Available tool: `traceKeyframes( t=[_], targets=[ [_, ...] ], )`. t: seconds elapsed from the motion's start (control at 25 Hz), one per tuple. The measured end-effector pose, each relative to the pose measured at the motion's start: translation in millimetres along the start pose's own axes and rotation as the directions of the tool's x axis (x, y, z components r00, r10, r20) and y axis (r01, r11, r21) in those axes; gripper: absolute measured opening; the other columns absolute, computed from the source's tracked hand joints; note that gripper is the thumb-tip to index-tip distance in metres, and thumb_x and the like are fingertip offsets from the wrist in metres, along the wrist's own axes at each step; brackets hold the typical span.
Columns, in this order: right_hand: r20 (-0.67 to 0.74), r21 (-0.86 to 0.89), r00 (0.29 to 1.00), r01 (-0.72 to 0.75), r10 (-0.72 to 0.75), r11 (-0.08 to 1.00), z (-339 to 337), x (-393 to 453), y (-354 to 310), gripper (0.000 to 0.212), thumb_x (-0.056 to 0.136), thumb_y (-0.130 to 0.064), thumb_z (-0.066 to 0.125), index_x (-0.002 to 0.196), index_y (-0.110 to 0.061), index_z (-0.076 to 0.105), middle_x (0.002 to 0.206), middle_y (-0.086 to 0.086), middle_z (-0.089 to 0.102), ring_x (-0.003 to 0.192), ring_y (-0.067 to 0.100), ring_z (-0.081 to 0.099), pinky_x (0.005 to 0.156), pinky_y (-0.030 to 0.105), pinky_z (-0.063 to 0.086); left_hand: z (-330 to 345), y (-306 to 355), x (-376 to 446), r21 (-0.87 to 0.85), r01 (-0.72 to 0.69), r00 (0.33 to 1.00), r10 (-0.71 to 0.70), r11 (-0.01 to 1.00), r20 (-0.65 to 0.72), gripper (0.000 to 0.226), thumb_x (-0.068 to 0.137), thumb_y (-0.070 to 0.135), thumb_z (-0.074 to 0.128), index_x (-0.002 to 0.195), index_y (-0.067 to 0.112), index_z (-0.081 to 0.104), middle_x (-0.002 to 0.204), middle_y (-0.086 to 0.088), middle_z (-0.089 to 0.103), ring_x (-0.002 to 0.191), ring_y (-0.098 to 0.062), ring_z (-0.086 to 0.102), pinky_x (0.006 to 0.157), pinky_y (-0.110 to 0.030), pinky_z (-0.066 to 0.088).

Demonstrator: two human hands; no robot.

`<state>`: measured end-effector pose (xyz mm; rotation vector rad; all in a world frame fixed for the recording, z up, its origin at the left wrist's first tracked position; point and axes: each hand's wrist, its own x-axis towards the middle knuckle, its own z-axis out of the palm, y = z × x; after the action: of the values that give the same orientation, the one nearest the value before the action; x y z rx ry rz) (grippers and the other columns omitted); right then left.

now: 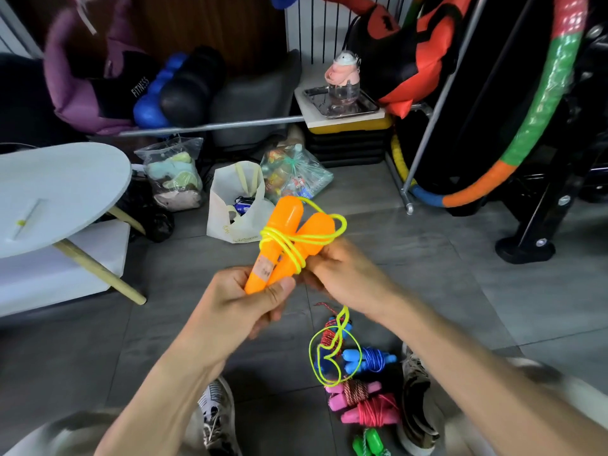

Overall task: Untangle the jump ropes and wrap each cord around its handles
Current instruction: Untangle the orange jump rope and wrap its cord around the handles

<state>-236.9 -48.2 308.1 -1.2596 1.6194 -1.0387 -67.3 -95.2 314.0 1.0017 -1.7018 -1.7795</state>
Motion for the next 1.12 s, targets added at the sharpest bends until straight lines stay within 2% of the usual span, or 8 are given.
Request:
traceKeyframes(
  t=[0.08,0.16,0.32,0.52,0.68,0.84,1.0,1.12],
  targets=[
    [-0.023,0.009,1.0,-0.021,0.021,1.0,5.9,-3.4,-0.8,0.03,0.096,-0.025,0.045,0.075,-0.008,0.059,0.059,-0.008,0.056,0.057,0.009,0.046,0.057,0.033,0.039,3.9,-2.0,1.1,0.034,-0.014,0.994,0.017,0.999,-0.107,0.042,0.083,0.027,0.075,0.084,-0.013,0.061,0.057,-0.01,0.046,0.043,-0.013,0.031,0.04,-0.018,0.024],
    [-0.025,0.055,0.999,-0.035,0.037,0.998,8.2,-6.6,-5.1,0.03,0.102,-0.023,0.042,0.082,-0.008,0.058,0.06,-0.008,0.05,0.053,0.007,0.039,0.048,0.021,0.033,7.4,-3.1,1.6,0.159,-0.06,0.976,0.091,0.985,-0.198,0.038,0.09,0.024,0.067,0.069,-0.006,0.057,0.052,-0.005,0.042,0.046,-0.015,0.029,0.044,-0.022,0.023],
    [0.054,-0.044,0.995,-0.087,0.09,0.995,2.1,-12.9,-9.7,0.025,0.103,-0.023,0.043,0.099,-0.018,0.067,0.059,-0.011,0.045,0.054,0.007,0.039,0.044,0.02,0.03,10.1,4.1,4.2,0.416,-0.03,0.939,0.168,0.909,-0.299,0.042,0.091,0.024,0.064,0.05,0.026,0.061,0.042,0.007,0.033,0.043,-0.01,0.025,0.041,-0.022,0.023],
    [0.149,-0.318,0.974,-0.116,0.171,0.941,4.5,-24.6,-13.1,0.017,0.097,-0.021,0.046,0.084,-0.022,0.057,0.068,-0.006,0.046,0.058,0.019,0.057,0.046,0.025,0.042,12.7,-13.6,18.6,0.764,0.135,0.915,0.217,0.631,-0.341,0.034,0.092,0.031,0.06,0.064,0.018,0.044,0.057,-0.003,0.051,0.072,-0.043,0.056,0.057,-0.034,0.031],
    [0.181,-0.719,0.983,0.153,-0.03,0.678,-2.5,-31.0,-15.0,0.018,0.088,-0.014,0.052,0.071,-0.015,0.045,0.071,0.002,0.046,0.075,0.029,0.049,0.057,0.034,0.031,25.3,-27.9,18.1,0.93,0.156,0.969,0.13,0.333,-0.209,0.018,0.094,0.036,0.051,0.09,0.019,0.056,0.091,-0.01,0.067,0.089,-0.038,0.064,0.063,-0.032,0.039],
    [0.154,-0.849,0.978,0.204,-0.141,0.488,-39.3,-23.6,-26.6,0.014,0.082,-0.027,0.061,0.094,-0.028,0.068,0.091,-0.004,0.065,0.09,0.019,0.058,0.069,0.03,0.036,28.4,-28.9,15.2,0.935,0.002,1.0,0.019,0.354,-0.009,0.018,0.09,0.039,0.057,0.095,0.023,0.063,0.091,-0.002,0.067,0.087,-0.03,0.064,0.067,-0.031,0.047],
    [0.201,-0.81,0.955,0.286,-0.216,0.512,-63.5,-21.0,-30.3,0.017,0.078,-0.047,0.071,0.083,-0.032,0.067,0.079,-0.015,0.059,0.078,0.003,0.051,0.064,0.027,0.032,17.6,-24.8,9.5,0.89,-0.17,0.983,0.012,0.424,0.182,0.019,0.088,0.044,0.059,0.083,0.026,0.057,0.075,0.008,0.057,0.074,-0.017,0.057,0.069,-0.031,0.049],
    [0.335,-0.661,0.931,0.342,-0.146,0.668,-61.3,-16.1,-23.2,0.018,0.079,-0.047,0.074,0.079,-0.029,0.072,0.072,-0.014,0.059,0.069,0.002,0.052,0.061,0.024,0.037,18.6,-22.1,-0.7,0.861,-0.306,0.946,0.03,0.406,0.322,0.019,0.089,0.048,0.058,0.088,0.029,0.058,0.072,0.014,0.051,0.074,-0.008,0.053,0.067,-0.023,0.042]
  ],
)
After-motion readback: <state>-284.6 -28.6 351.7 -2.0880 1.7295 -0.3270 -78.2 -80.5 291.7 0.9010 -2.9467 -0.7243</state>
